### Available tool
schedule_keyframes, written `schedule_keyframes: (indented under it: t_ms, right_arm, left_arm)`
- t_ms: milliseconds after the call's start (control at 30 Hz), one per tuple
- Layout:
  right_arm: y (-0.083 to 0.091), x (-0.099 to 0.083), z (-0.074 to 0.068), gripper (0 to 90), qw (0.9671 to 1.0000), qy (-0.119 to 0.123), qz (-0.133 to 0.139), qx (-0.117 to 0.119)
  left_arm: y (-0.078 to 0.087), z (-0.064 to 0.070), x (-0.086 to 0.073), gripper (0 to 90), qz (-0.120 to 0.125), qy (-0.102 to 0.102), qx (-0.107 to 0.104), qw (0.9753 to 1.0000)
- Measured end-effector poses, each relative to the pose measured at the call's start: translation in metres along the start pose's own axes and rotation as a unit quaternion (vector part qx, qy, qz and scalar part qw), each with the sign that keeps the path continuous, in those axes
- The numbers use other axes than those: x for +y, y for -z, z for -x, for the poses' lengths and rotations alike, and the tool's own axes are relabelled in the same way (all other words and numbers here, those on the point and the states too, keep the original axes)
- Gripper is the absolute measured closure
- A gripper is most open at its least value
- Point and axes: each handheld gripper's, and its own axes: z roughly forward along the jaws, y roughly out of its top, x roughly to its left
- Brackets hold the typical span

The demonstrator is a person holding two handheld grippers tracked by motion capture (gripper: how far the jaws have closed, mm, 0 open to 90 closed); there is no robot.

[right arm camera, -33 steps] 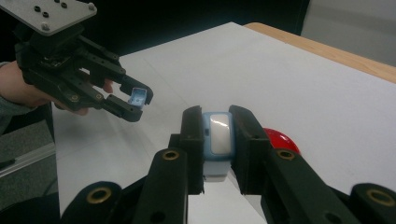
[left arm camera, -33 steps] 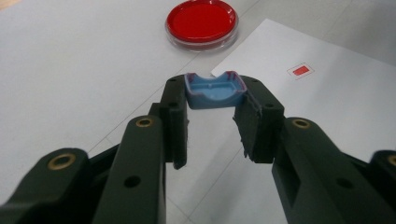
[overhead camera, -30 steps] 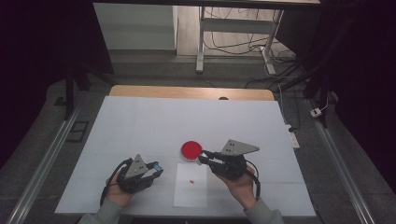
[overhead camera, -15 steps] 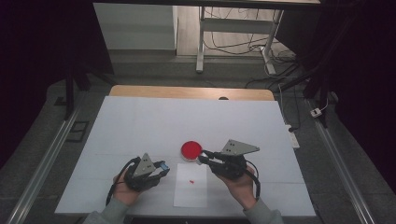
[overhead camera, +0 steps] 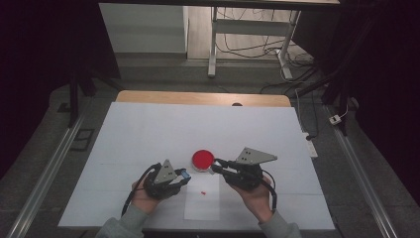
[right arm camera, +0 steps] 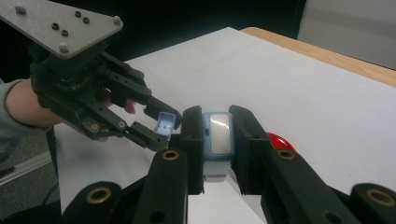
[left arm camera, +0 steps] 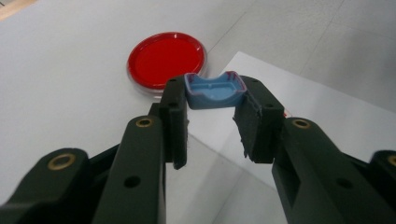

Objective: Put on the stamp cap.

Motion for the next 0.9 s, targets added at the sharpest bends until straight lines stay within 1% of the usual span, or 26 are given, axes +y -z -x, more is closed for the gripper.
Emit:
schedule_keyframes:
  t_ms: [367,567,767,833,900]
  right_arm:
    - [-0.002,-0.001,-0.001,75.2,1.0,-0.006,-0.004,-0.004]
    - [-0.003,-0.002,-0.001,75.2,0.9999,-0.008,-0.006,-0.005]
    - [-0.005,-0.002,-0.001,75.2,0.9999,-0.009,-0.007,-0.004]
    - [-0.005,-0.002,-0.002,75.2,0.9999,-0.01,-0.007,-0.005]
    - [-0.006,-0.002,-0.002,75.2,0.9999,-0.01,-0.007,-0.005]
  left_arm:
    - [-0.014,0.006,0.011,65.2,0.005,-0.005,-0.006,1.0]
    - [-0.02,0.01,0.013,65.2,0.006,-0.009,-0.004,0.9999]
    - [-0.023,0.013,0.013,65.2,0.003,-0.013,-0.004,0.9999]
    - [-0.024,0.014,0.013,65.2,0.006,-0.011,-0.003,0.9999]
    - [-0.025,0.015,0.013,65.2,0.005,-0.014,-0.004,0.9999]
